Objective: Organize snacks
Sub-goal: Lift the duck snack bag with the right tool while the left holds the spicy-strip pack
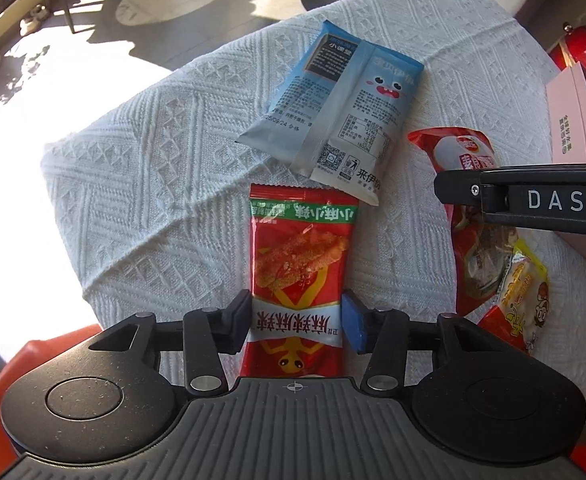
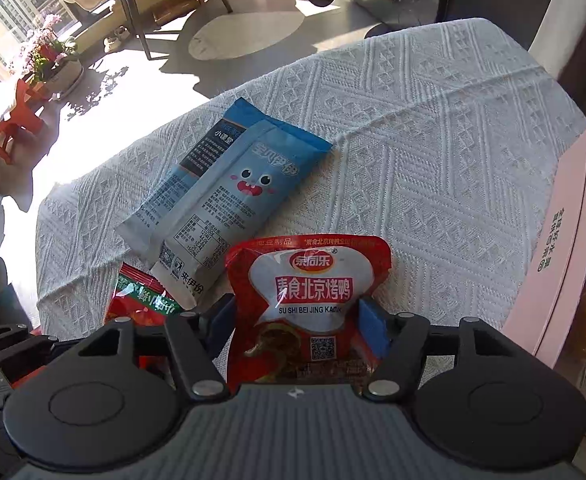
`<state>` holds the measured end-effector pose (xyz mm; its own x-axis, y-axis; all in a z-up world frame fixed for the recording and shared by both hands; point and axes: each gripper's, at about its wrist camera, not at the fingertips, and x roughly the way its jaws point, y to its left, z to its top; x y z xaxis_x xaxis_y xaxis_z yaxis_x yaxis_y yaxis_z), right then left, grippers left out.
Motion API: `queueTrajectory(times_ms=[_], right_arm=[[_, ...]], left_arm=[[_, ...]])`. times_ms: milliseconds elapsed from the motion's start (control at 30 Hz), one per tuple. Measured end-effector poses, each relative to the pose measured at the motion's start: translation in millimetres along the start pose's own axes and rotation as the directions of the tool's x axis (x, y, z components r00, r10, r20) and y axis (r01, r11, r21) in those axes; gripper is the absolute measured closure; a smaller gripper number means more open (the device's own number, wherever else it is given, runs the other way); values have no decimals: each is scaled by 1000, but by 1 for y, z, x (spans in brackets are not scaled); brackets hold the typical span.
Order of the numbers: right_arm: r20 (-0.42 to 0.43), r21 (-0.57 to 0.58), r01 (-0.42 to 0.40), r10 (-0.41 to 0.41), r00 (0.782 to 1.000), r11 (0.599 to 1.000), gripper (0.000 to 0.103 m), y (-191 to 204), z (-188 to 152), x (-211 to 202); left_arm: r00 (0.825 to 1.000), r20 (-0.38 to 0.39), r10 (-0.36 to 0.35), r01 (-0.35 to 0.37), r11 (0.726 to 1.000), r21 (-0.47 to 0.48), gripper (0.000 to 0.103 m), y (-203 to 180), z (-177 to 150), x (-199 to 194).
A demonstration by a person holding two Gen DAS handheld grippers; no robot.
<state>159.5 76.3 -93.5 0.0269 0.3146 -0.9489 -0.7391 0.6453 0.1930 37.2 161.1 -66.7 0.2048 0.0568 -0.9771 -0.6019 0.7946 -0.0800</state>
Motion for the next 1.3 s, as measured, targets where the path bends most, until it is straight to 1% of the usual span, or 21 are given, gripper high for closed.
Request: queueTrajectory(times_ms=[133,200,233,300,367,433,467,500,533,700,800,867,900,933,1000,1033,1067,1167,1233,1267,1300], right_arm=[[25,22,-22,21,999,1000,56,-3,-1,-23],[31,36,-69,68,997,997,83,-3,-3,-33],[33,46,-84,82,996,995,85,-3,-4,-39],[40,51,-69,67,997,996,87,-2,-6,-46],[37,65,-43,40,998,997,85,-6,-10,-48],[33,73,-16,13,999,997,69,-13,-14,-47],[36,69,3,-5,999,998,48,-16,-17,-45],[43,60,20,-22,999,998,31,-20,-20,-43],[50,51,29,-32,998,998,28,-22,-21,-41],[16,1,23,-23,1000,1000,27,-20,-17,-16],[-26,-15,11,-12,1000,1000,27,-6,-10,6],[-48,-21,43,-44,998,999,26,7,-7,22],[-31,-34,65,-66,997,997,17,14,-6,25],[-13,-51,84,-85,996,995,15,22,-6,29],[-10,-78,109,-111,994,991,0,33,-8,37],[7,-96,140,-140,990,985,0,38,-12,39],[19,-99,141,-140,990,985,0,40,-14,39],[9,-109,111,-111,994,988,0,36,-17,35],[13,-108,116,-115,993,987,12,32,-16,26],[-6,-110,92,-94,996,990,21,31,-14,22],[-22,-98,80,-83,996,992,40,28,-13,17]], left_arm=[[999,32,-20,19,1000,23,52,1,-8,-12],[998,41,-42,40,998,40,52,-3,-12,-19],[998,41,-50,48,998,45,52,-4,-14,-21],[997,35,-65,63,997,53,52,-5,-20,-26],[997,31,-72,71,996,51,52,-4,-26,-29],[997,27,-78,76,996,49,52,-1,-32,-30],[996,24,-81,80,996,47,52,1,-36,-29],[996,21,-84,83,996,45,52,2,-38,-29],[996,17,-87,87,996,38,52,3,-40,-27],[995,15,-99,100,995,-18,52,13,-47,-26],[995,23,-101,102,994,-42,52,18,-48,-29],[995,27,-101,102,993,-52,52,23,-49,-32],[994,28,-102,103,993,-58,52,25,-49,-32],[994,28,-102,104,993,-64,52,27,-50,-32],[994,28,-103,105,991,-79,52,31,-50,-30],[994,27,-105,106,991,-85,52,32,-51,-30],[994,26,-106,108,990,-93,52,34,-52,-29],[993,23,-112,114,989,-97,52,36,-53,-29],[993,24,-113,114,990,-84,52,35,-53,-31],[993,24,-112,114,991,-76,52,34,-53,-31],[993,23,-113,114,991,-70,52,33,-53,-32]])
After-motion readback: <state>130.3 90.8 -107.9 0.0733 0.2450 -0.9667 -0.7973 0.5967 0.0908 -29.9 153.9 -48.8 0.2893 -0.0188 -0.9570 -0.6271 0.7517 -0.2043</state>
